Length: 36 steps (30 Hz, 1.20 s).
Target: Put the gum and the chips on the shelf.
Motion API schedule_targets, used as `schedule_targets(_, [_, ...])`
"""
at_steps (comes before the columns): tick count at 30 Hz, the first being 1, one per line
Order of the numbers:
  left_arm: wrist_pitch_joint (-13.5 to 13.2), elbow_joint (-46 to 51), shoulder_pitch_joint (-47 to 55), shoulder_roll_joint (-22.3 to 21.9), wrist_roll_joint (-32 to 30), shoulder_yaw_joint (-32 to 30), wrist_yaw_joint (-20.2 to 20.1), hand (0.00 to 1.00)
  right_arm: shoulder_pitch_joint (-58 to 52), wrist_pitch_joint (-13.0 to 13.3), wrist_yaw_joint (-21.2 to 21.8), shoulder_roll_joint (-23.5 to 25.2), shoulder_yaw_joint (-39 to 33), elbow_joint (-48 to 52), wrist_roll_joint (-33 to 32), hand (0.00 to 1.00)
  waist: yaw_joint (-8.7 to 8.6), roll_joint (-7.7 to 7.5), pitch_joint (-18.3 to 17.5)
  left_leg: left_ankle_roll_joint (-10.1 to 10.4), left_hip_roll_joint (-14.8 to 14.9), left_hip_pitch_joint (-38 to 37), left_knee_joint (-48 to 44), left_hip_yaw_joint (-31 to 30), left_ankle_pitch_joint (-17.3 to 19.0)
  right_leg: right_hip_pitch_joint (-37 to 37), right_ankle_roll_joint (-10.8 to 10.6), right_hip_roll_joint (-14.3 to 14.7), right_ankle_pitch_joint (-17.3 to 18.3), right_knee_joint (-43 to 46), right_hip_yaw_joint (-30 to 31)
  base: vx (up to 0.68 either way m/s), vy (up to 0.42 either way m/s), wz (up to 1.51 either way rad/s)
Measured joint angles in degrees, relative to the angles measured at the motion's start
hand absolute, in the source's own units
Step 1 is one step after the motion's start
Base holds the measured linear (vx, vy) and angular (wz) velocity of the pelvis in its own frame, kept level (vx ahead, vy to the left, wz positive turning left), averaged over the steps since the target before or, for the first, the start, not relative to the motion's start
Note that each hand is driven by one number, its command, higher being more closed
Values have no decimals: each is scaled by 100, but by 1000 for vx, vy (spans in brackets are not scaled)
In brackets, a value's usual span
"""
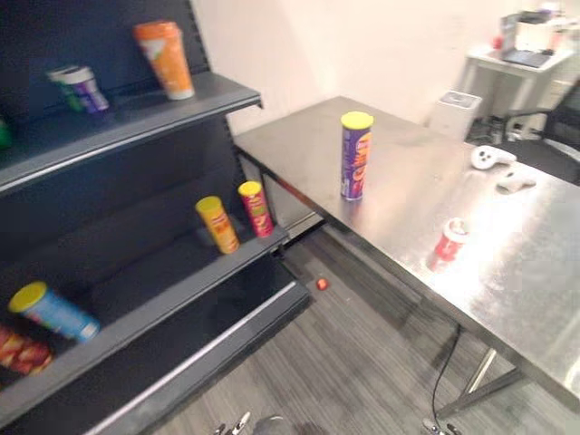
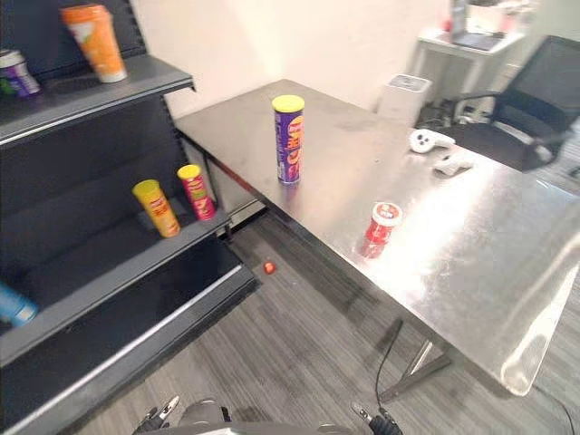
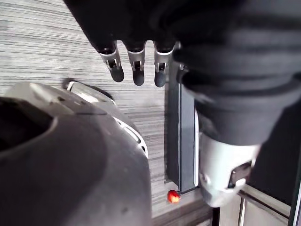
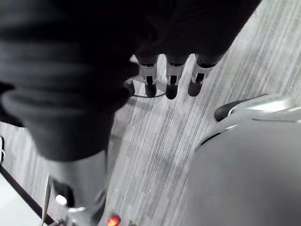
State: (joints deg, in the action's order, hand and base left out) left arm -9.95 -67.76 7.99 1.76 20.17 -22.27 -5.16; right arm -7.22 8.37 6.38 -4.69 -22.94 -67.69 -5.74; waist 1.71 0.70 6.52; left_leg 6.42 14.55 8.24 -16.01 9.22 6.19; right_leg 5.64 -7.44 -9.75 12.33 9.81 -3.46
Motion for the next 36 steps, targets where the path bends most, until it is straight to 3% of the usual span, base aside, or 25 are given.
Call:
schedule_targets(1, [-5, 5, 62, 88, 8, -73, 6, 0, -74, -1, -6, 97, 22, 1, -91, 0, -39, -89, -81, 90, -203, -74, -2, 195, 16, 46, -103, -224, -57, -62, 30, 271, 458, -80])
schedule_targets(2, [-36, 8, 64, 114, 8, -73, 6, 0, -88, 13, 8, 133, 21, 7, -120, 0, -75, -158, -112, 89, -210, -89, -32, 301, 99, 29, -89, -246, -86, -7, -59, 278, 348, -74])
schedule_targets(3, [-94, -8, 66, 144, 37, -134, -12, 0, -88, 17, 11, 175, -3, -30, -131, 0, -33, -276, -132, 143, -277, -147, -217, 324, 386, -81, 59, -212, -312, 122, -97, 243, 259, -97])
schedule_targets(4, [-108, -52, 64, 168, 137, -210, -17, 0, -105, 38, 16, 234, -234, -99, -162, 0, 32, -369, -170, 78, -520, -151, -456, 156, 652, -128, 62, -246, -427, 31, -55, 264, 339, -108])
schedule_targets(5, [-78, -96, 54, 218, 149, -230, -19, 0, -83, 48, 10, 323, -413, -119, -180, 0, -20, -401, -197, 32, -515, -183, -546, 279, 779, -46, 66, -288, -537, -96, 82, 234, 354, -119])
schedule_targets(6, [-77, -219, 62, 260, 145, -141, -17, 0, -58, 42, 38, 397, -725, -214, -188, 0, -48, -404, -210, -39, -552, -381, -527, 619, 797, -57, 96, -345, -821, -265, 194, 221, 359, -94])
schedule_targets(9, [-70, -415, 54, 328, 103, 148, -18, 0, -12, 39, 22, 337, -884, -321, -185, 0, -2, -357, -244, -50, -666, -666, -483, 596, 792, -265, 135, -381, -1161, -269, 549, 129, 189, -125])
schedule_targets(10, [-71, -500, 75, 335, 101, 305, -16, 0, 8, 41, 14, 296, -871, -334, -188, 0, -7, -262, -300, -56, -668, -818, -311, 715, 788, -508, 190, -368, -1334, -137, 498, 76, 110, -144])
schedule_targets(12, [-83, -511, 57, 361, 66, 590, 14, 0, 93, 38, -11, 187, -799, -363, -204, 0, -52, -143, -316, -167, -672, -1039, 72, 1094, 722, -886, 375, -428, -1470, 155, -175, 49, 101, -132])
schedule_targets(14, [-84, -490, -9, 397, -81, 882, 46, 0, 149, 28, -99, 96, -753, -374, -197, 0, -157, -55, -287, -257, -711, -1269, 445, 1512, 669, -1157, 752, -768, -1245, 678, -2126, 44, 57, -88])
schedule_targets(15, [-88, -480, -9, 397, -99, 915, 45, 0, 154, 27, -115, 87, -746, -374, -196, 0, -143, -45, -276, -259, -719, -1322, 491, 1552, 668, -1153, 760, -799, -1241, 712, -2322, 32, 32, -88])
schedule_targets(16, [-79, -468, -8, 398, -131, 1028, 38, 0, 137, 29, -178, 42, -680, -374, -191, 0, -134, -2, -269, -301, -776, -1475, 623, 1613, 639, -1057, 756, -813, -1242, 661, -2836, 10, -17, -80])
schedule_targets(17, [-71, -475, -9, 405, -134, 1121, 32, 0, 139, 37, -214, 14, -640, -372, -191, 0, -159, 42, -276, -331, -795, -1556, 708, 1506, 605, -979, 708, -715, -1229, 442, -2781, -18, -62, -76])
schedule_targets(20, [-73, -453, -92, 360, -311, 1180, 16, 0, 117, 37, -214, -64, -660, -377, -194, 0, -154, 114, -238, -275, -780, -1550, 822, 1477, 568, -883, 264, -504, -1361, -139, -2719, -2, -94, -26])
schedule_targets(23, [-74, -450, -68, 292, -313, 1107, 12, 0, 123, 40, -214, -131, -851, -428, -207, 0, -138, 182, -235, -216, -732, -1582, 1011, 1401, 535, -641, 226, -204, -1635, -904, -2705, -80, -81, -13])
schedule_targets(27, [-74, -444, 1, 332, -320, 942, 10, 0, 120, 46, -207, -135, -940, -434, -285, 0, -100, 43, -236, -96, -716, -1654, 1091, 1545, 590, -416, 223, 7, -2031, -1632, -2520, -78, -41, -22])
schedule_targets(36, [-75, -460, 94, 325, -568, 648, 18, 0, 148, 100, -215, -355, -1176, -406, -814, 0, -115, 33, -243, -93, -782, -1778, 1133, 1510, 606, -470, 208, 47, -2106, -1633, -2255, 37, 36, -14])
